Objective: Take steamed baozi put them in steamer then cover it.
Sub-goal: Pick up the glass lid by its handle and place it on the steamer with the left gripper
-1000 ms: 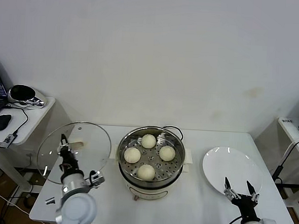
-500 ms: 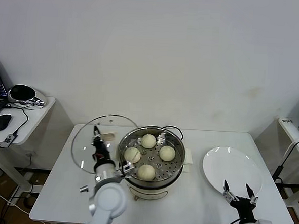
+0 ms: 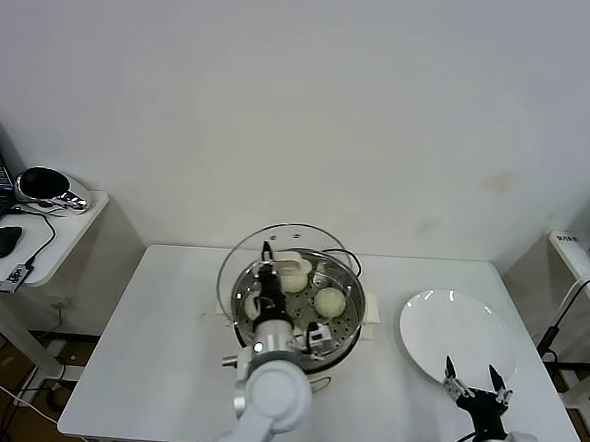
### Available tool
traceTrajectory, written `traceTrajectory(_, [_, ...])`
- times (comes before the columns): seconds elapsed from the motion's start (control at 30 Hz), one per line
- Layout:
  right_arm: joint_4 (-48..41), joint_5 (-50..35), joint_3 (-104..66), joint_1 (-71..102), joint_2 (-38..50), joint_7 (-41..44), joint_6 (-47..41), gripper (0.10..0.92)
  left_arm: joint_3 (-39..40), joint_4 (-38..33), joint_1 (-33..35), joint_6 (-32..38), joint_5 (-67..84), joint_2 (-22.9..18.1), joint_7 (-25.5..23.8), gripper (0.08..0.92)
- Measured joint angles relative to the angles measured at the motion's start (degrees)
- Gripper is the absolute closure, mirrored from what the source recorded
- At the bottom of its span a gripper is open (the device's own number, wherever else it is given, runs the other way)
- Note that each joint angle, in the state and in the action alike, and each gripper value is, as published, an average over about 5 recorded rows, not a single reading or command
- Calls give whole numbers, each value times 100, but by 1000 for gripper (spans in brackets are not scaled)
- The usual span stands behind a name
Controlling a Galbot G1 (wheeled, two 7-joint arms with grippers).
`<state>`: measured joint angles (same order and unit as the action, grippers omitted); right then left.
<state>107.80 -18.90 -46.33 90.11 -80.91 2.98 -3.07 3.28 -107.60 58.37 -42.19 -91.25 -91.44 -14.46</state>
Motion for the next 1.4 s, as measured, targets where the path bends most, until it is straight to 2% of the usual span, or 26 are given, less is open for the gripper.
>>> traceTrajectory(0.53, [11,47,-51,-10,-60,0,-28,203,385,310,-98,0,-361,-47,-246,858])
traceTrajectory(1.4, [-25,62,-55,-73,-106,17,1,203,373,580,-109,-1,-848,-48,-676,858])
